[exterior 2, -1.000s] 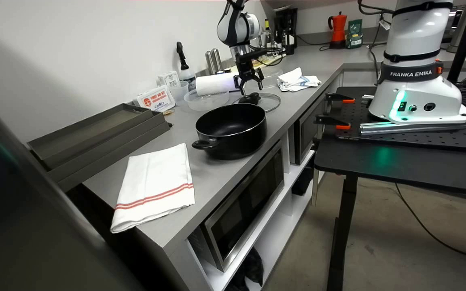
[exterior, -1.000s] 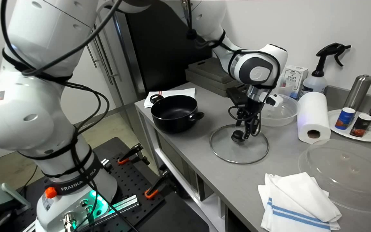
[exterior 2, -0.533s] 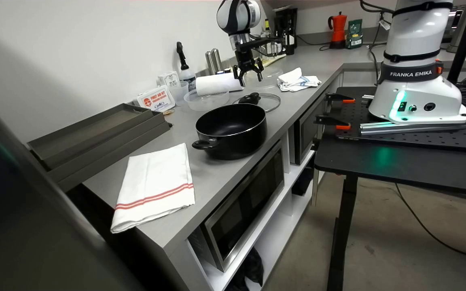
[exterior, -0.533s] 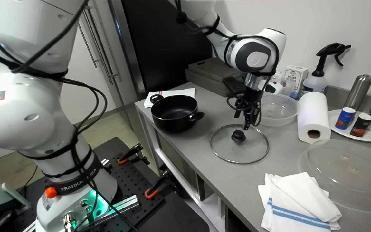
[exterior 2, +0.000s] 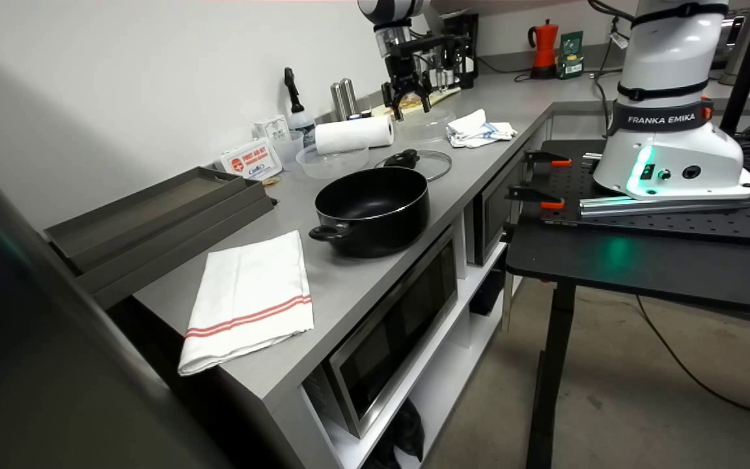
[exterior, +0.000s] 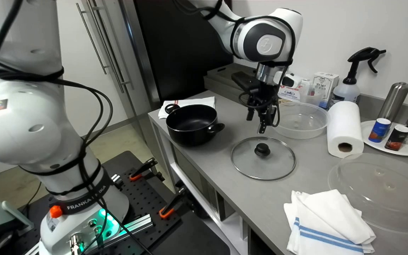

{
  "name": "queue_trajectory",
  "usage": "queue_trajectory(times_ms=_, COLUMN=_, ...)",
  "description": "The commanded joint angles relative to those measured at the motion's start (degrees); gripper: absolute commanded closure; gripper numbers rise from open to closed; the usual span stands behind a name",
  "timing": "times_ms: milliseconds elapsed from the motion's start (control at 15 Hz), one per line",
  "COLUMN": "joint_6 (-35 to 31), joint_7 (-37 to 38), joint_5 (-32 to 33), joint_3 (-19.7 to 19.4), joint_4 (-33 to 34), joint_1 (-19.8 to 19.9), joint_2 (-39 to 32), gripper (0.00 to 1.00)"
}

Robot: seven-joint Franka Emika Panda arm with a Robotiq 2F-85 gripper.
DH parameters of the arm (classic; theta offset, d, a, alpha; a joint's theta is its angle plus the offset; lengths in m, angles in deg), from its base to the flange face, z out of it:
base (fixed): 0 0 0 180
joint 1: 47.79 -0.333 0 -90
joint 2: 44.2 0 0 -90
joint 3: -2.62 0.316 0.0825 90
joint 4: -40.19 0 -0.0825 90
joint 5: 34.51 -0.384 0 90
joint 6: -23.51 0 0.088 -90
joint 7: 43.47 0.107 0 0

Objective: Remove the glass lid from the pot and put it on the right side of the counter.

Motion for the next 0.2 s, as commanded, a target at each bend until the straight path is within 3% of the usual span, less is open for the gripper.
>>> queue_trajectory(times_ms=0, joint_6=0.2, joint_7=-0.1, joint_5=0.0, joint_3=-0.2, joint_4=-0.2, joint_1=-0.1, joint_2=0.3, gripper=0.0)
queue_trajectory(times_ms=133, joint_6=0.2, joint_7=-0.1, joint_5=0.0, joint_3=-0.2, joint_4=-0.4, joint_1=-0.2, joint_2=0.3, gripper=0.0)
